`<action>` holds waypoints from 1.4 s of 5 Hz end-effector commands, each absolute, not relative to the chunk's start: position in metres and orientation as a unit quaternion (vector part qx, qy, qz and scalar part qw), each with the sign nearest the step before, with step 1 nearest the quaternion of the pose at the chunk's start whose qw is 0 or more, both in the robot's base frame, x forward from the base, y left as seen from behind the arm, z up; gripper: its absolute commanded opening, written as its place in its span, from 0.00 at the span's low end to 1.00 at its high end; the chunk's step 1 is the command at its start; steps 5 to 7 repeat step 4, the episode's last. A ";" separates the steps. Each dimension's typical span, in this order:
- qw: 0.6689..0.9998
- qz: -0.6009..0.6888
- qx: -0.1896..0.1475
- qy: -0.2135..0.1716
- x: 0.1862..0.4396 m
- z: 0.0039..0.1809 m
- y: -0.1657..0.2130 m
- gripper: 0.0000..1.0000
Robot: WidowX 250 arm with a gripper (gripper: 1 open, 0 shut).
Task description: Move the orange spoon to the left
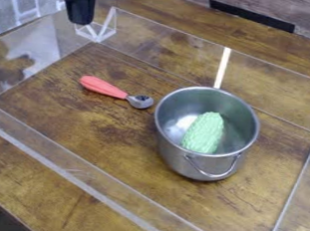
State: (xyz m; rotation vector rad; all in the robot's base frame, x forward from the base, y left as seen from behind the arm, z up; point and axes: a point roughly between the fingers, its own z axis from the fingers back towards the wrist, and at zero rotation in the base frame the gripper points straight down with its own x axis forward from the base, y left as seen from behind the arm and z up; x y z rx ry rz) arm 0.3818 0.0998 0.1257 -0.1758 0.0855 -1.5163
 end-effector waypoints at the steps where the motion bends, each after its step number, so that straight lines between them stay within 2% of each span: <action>1: 0.712 -0.702 -0.031 0.007 0.377 0.180 0.077 0.00; 2: 0.709 -0.704 -0.041 0.000 0.376 0.174 0.077 1.00; 3: 0.704 -0.708 -0.051 -0.009 0.374 0.172 0.085 0.00; 4: 0.691 -0.721 -0.057 -0.015 0.381 0.170 0.109 1.00; 7: 0.691 -0.721 -0.057 -0.015 0.381 0.170 0.109 1.00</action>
